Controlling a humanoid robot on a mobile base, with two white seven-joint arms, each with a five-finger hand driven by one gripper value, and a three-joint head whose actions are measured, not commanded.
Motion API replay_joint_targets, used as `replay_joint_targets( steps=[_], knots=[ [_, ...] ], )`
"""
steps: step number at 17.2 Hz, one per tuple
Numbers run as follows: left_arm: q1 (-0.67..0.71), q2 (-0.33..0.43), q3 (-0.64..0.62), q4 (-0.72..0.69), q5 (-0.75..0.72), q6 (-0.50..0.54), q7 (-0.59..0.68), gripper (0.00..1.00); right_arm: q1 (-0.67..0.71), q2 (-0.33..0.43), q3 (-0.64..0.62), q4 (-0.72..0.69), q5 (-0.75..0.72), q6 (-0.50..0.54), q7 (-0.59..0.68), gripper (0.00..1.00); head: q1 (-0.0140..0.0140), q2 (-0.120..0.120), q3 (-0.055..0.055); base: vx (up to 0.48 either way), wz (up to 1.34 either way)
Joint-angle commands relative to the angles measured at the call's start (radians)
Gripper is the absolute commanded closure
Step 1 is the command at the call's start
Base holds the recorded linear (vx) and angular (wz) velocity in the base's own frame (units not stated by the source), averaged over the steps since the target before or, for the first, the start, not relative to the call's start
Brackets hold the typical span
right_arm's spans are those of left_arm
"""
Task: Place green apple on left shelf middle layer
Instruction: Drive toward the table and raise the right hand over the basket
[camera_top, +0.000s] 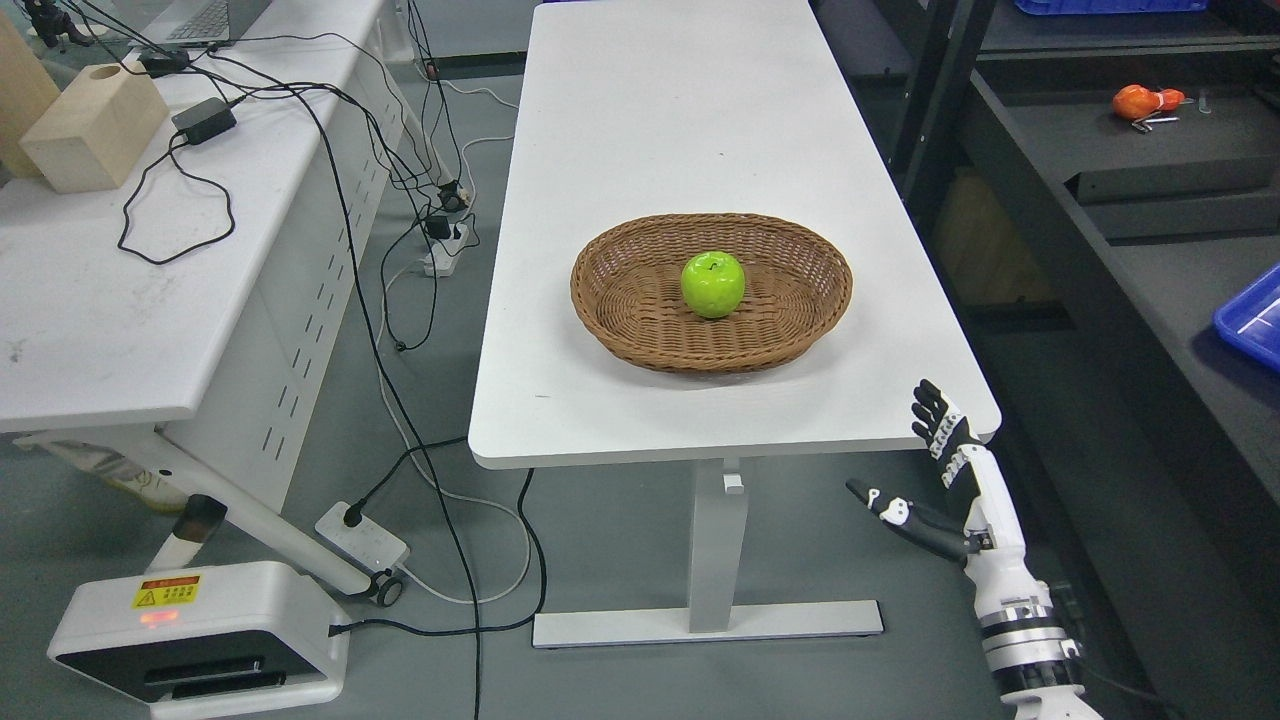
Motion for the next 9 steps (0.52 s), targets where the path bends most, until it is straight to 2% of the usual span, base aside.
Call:
replay_joint_targets(
  steps=[1,5,7,8,9],
  knots=[
    [0.0,0.017,0.0,0.0,0.0,0.0,0.0,0.0,0.003,-0.017,-0.001,-0.002,-0.001,0.0,0.002,0.0,0.0,0.0,0.0,0.0,0.0],
    [0.0,0.017,0.0,0.0,0.0,-0.001,0.0,0.0,0.004,-0.017,-0.019,0.0,-0.071,0.003,0.004,0.0,0.0,0.0,0.0,0.0,0.0],
    [0.0,0.017,0.0,0.0,0.0,-0.001,0.0,0.0,0.005,-0.017,-0.012,-0.006,-0.05,-0.058,0.004,0.0,0.0,0.0,0.0,0.0,0.0],
    [0.0,0.017,0.0,0.0,0.0,0.0,0.0,0.0,-0.006,-0.077,-0.009,-0.006,0.084,-0.084,0.004,0.0,0.0,0.0,0.0,0.0,0.0],
    [0.0,0.017,0.0,0.0,0.0,0.0,0.001,0.0,-0.037,-0.178,-0.007,-0.006,0.371,-0.09,-0.021,0.0,0.0,0.0,0.0,0.0,0.0]
  ],
)
